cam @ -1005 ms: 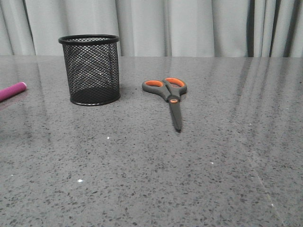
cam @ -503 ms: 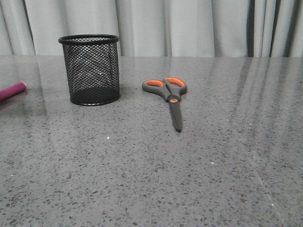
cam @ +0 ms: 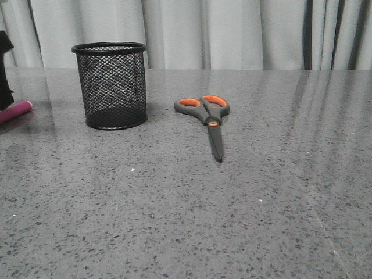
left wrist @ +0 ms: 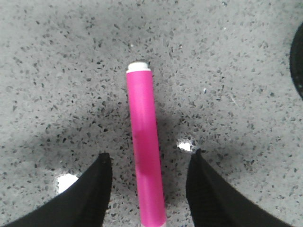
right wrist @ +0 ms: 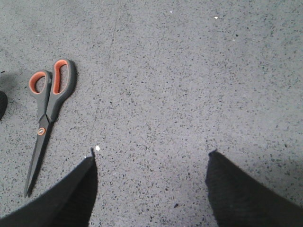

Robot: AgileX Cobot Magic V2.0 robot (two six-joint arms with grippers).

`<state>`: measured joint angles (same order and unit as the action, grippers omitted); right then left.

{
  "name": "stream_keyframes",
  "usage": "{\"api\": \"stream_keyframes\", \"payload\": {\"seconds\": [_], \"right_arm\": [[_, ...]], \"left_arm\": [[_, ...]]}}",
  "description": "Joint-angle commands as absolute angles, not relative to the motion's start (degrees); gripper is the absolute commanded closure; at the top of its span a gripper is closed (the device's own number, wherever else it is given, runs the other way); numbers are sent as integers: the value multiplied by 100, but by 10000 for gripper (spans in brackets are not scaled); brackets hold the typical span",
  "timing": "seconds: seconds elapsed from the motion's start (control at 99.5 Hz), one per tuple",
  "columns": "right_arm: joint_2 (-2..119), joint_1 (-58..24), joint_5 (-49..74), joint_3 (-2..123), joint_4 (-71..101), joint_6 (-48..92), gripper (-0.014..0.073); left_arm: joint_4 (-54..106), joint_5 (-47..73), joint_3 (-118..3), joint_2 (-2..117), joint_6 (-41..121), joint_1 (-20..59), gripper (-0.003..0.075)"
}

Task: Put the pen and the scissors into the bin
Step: 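Close the left gripper on the pink marker and lift it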

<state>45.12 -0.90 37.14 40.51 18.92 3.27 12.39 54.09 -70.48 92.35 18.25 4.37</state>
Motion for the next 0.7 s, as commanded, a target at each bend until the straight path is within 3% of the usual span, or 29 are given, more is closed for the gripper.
{"api": "stream_keyframes", "payload": {"seconds": [0.0, 0.291, 0.392, 0.553, 0.693], "right_arm": [[4515, -59, 3409, 4255, 1943, 435, 151], [4515, -59, 3400, 4255, 1943, 435, 151], [4515, -59, 3400, 4255, 1943, 435, 151], [4515, -59, 3400, 4255, 1943, 435, 151], [4515, -59, 3400, 4255, 1943, 435, 151]], "left_arm": [[1316, 5236, -7231, 9136, 1852, 506, 385], [1170, 5223, -7231, 9360, 1852, 632, 396], [1141, 5235, -7231, 9370, 1852, 632, 486], [1141, 5247, -7231, 9370, 1852, 632, 745], [1321, 5370, -7279, 9334, 1852, 632, 742]]}}
